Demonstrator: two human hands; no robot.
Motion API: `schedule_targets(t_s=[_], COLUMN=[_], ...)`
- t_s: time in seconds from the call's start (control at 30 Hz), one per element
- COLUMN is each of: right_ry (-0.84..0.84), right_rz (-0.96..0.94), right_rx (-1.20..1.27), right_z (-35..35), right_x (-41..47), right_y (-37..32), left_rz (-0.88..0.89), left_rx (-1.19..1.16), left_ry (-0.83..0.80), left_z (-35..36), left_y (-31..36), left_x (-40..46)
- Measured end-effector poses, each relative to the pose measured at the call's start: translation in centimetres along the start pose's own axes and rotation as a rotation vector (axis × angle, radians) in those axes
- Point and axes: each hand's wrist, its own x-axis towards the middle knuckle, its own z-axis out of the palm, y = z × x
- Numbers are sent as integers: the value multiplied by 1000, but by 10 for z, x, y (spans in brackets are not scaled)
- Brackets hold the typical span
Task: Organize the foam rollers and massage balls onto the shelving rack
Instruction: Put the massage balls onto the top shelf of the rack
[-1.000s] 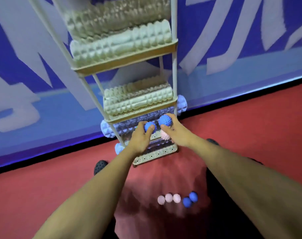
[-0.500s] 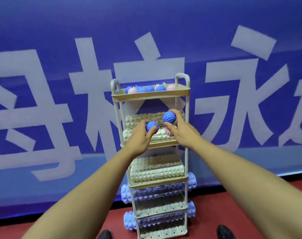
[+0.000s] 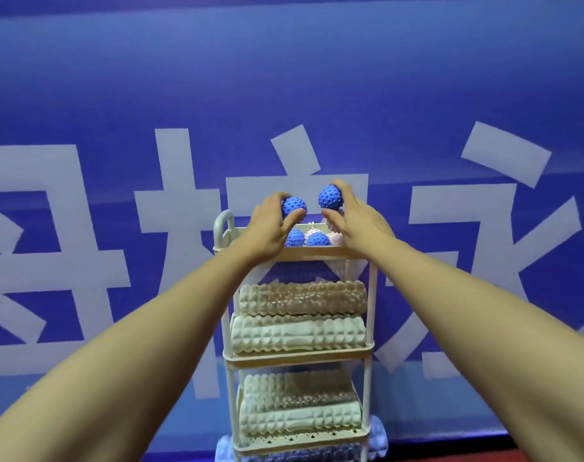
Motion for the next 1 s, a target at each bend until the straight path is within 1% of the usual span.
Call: schedule_targets(t_s=[0.13, 0.3, 0.4, 0.47, 0.53, 0.6, 0.7, 0.8, 0.87, 0.93, 1.0], right_ry=[-38, -88, -180, -206, -207, -189, -119, -53, -15, -20, -90], right_rz=[24, 38, 70, 96, 116, 99, 70, 4, -56, -86, -65], right_rx=[-37, -74, -9, 37, 66, 77, 107, 65, 95, 139, 193], right_z=[16, 33, 47, 52, 53, 52, 50, 48, 48, 48, 47], right_x=[29, 49, 49, 49, 48, 48, 45, 39, 36, 35, 35], right_y=[10, 19, 24, 26, 26, 26, 22, 17, 12, 6, -2], left_rz=[-43, -102, -109, -114, -107, -108, -122, -127, -145, -154, -170], left_rx=[8, -11, -19, -19, 0, 0, -9, 4, -19, -5, 21], left_ry=[-76, -185, -211, -224, -221, -207, -197, -207, -205, -211, -215], left_z=[5, 17, 16, 13, 11, 10, 8, 7, 8, 9, 10], left_y=[-14, -30, -35, -36, -38, -37, -36, -37, -38, -37, -38], left_x=[23, 27, 28, 29, 29, 28, 26, 25, 26, 26, 26])
